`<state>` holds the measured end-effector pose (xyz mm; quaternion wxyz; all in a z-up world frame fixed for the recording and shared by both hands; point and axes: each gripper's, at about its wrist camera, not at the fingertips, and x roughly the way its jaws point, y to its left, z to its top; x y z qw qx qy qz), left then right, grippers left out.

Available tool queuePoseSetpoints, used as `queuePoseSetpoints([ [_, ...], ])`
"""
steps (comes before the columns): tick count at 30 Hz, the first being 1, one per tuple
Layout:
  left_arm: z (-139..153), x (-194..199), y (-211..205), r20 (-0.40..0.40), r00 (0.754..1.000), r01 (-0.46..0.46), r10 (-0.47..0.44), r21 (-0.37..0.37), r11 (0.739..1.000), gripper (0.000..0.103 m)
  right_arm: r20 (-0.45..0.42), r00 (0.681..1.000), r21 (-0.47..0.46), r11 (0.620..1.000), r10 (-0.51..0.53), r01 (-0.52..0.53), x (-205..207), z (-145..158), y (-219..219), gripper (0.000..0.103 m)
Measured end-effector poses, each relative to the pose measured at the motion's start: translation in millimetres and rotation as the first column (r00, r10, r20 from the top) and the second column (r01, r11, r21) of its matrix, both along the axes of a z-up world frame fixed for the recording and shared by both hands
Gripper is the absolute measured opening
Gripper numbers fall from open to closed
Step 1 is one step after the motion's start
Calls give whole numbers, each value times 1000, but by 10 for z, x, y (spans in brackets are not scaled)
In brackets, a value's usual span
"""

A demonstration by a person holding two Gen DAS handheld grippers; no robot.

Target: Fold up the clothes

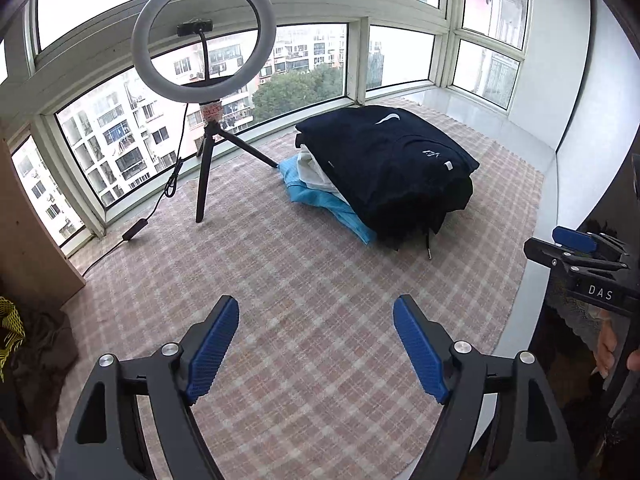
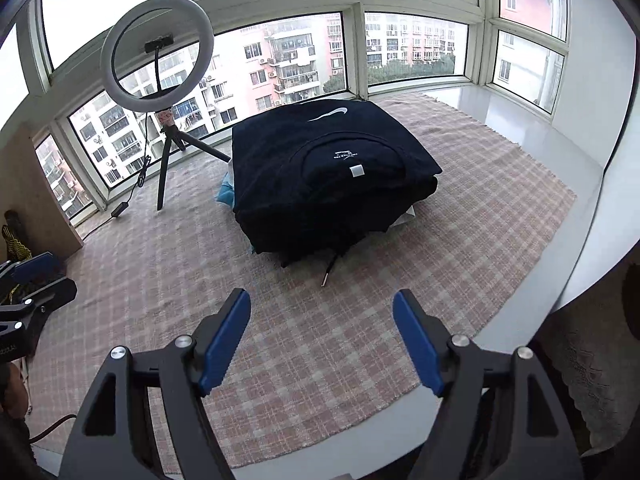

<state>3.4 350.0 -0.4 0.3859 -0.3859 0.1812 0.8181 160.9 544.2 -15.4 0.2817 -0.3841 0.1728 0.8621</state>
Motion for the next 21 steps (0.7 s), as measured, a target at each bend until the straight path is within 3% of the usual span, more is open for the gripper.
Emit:
queuePoseSetpoints([
  [10, 158, 510, -1235, -29, 998, -46, 46, 25, 999, 78, 11, 1000, 101, 994, 28, -29, 542, 336, -1257, 73],
  [21, 421, 1066, -1998, -30, 999, 12, -9, 88, 996, 79, -10, 1000, 142, 990, 22, -20, 1012, 489, -2109, 73],
])
